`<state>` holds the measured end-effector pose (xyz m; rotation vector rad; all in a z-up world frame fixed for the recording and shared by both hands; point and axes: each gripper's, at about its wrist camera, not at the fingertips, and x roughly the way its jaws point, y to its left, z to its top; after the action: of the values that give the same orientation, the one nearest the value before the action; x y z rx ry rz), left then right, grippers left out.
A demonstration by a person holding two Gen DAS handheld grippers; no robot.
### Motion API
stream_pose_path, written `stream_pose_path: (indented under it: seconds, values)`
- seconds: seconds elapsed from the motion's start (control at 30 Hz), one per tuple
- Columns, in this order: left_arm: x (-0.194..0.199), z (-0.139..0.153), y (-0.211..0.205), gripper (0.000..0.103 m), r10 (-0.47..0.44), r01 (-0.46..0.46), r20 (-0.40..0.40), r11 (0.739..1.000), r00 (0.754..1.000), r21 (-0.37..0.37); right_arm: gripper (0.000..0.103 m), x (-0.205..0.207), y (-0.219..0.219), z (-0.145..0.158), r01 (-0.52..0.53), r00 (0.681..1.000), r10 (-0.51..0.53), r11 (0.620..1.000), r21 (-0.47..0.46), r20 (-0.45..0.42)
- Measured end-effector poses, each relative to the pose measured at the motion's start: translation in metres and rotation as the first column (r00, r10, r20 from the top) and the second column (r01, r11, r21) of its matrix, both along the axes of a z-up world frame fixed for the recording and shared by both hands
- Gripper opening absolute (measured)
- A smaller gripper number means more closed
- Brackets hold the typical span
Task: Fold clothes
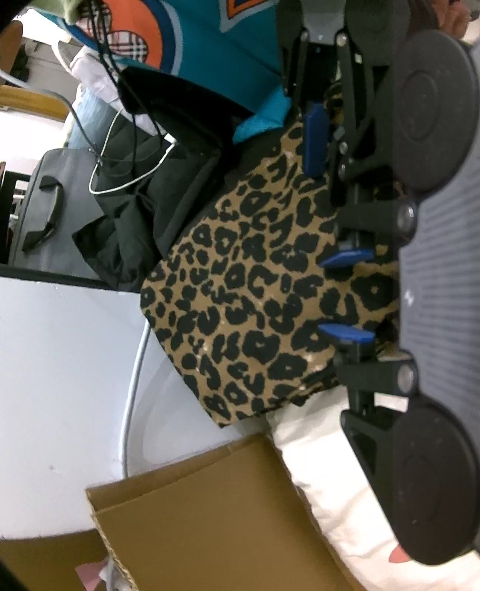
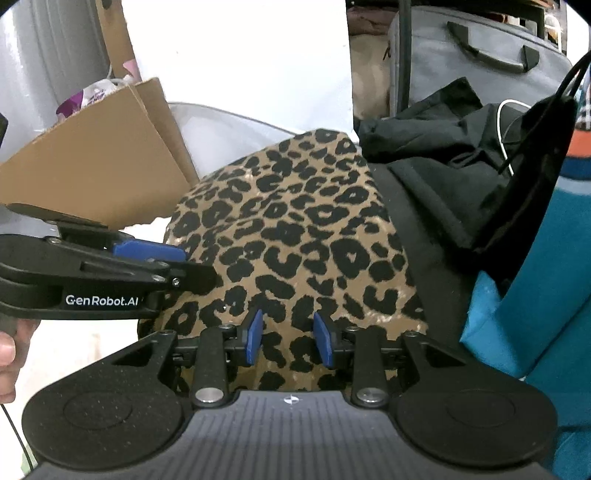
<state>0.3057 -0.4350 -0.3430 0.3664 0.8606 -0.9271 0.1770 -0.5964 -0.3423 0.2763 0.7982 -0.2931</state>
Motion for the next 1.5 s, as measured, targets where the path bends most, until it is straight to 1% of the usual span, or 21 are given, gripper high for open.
stream_pose_path:
  seconds: [0.1, 0.23, 0.3, 0.53, 0.6, 0.67, 0.73, 0.83, 0.9, 1.03, 1.17, 1.3, 1.5]
  values:
    - [0.000, -0.008, 0.004, 0.040, 0.000, 0.000, 0.001, 1.000, 1.000, 0.003, 0.038, 0.001, 0.002, -0.004, 0.005, 1.000, -0.005, 1.000, -0.001, -0.011]
    - [0.003, -0.020, 0.013, 0.055, 0.043, -0.043, -0.030, 0.999, 0.999, -0.008, 0.038, 0.003, 0.011, -0.014, 0.001, 1.000, -0.002, 0.999, -0.041, -0.024]
    - [0.004, -0.024, 0.015, 0.056, 0.052, -0.053, -0.042, 0.998, 0.998, -0.017, 0.038, 0.003, 0.015, -0.018, -0.003, 1.000, 0.001, 0.997, -0.072, -0.024]
    - [0.004, -0.024, 0.016, 0.058, 0.051, -0.051, -0.037, 0.999, 0.998, -0.018, 0.038, 0.003, 0.016, -0.018, -0.004, 1.000, 0.002, 0.997, -0.082, -0.026]
    - [0.000, -0.020, 0.016, 0.057, 0.051, -0.052, -0.021, 0.999, 0.998, -0.008, 0.038, 0.003, 0.016, -0.018, -0.004, 1.000, 0.001, 0.996, -0.084, -0.027]
    - [-0.006, -0.014, 0.016, 0.050, 0.054, -0.054, 0.001, 0.999, 0.999, -0.002, 0.038, 0.003, 0.016, -0.018, -0.004, 1.000, 0.001, 0.996, -0.085, -0.028]
    - [-0.014, -0.005, 0.020, 0.048, 0.070, -0.070, 0.005, 0.997, 0.998, -0.020, 0.038, -0.002, 0.014, -0.013, -0.001, 1.000, 0.001, 0.998, -0.057, 0.001]
    - [-0.023, 0.001, 0.034, 0.049, 0.119, -0.120, -0.023, 0.990, 0.993, -0.070, 0.038, -0.013, 0.009, -0.008, 0.004, 0.999, -0.003, 1.000, -0.014, 0.042]
    - [-0.025, 0.000, 0.042, 0.049, 0.148, -0.152, -0.048, 0.985, 0.988, -0.086, 0.038, -0.021, 0.006, -0.009, 0.007, 0.998, -0.007, 1.000, 0.000, 0.056]
    - [-0.028, -0.014, 0.053, 0.048, 0.184, -0.193, -0.108, 0.978, 0.977, -0.076, 0.037, -0.034, 0.010, -0.021, -0.008, 0.999, 0.008, 1.000, -0.002, 0.041]
    - [-0.039, -0.025, 0.061, 0.049, 0.187, -0.200, -0.143, 0.976, 0.972, -0.085, 0.037, -0.045, 0.013, -0.030, 0.002, 0.999, -0.002, 1.000, 0.003, 0.040]
    - [-0.047, -0.039, 0.065, 0.050, 0.187, -0.208, -0.199, 0.974, 0.962, -0.088, 0.037, -0.054, 0.016, -0.033, 0.013, 0.999, -0.013, 1.000, -0.006, 0.045]
    - [-0.051, -0.059, 0.067, 0.059, 0.184, -0.227, -0.282, 0.966, 0.942, -0.126, 0.037, -0.063, 0.016, -0.036, 0.013, 0.999, -0.013, 1.000, -0.008, 0.036]
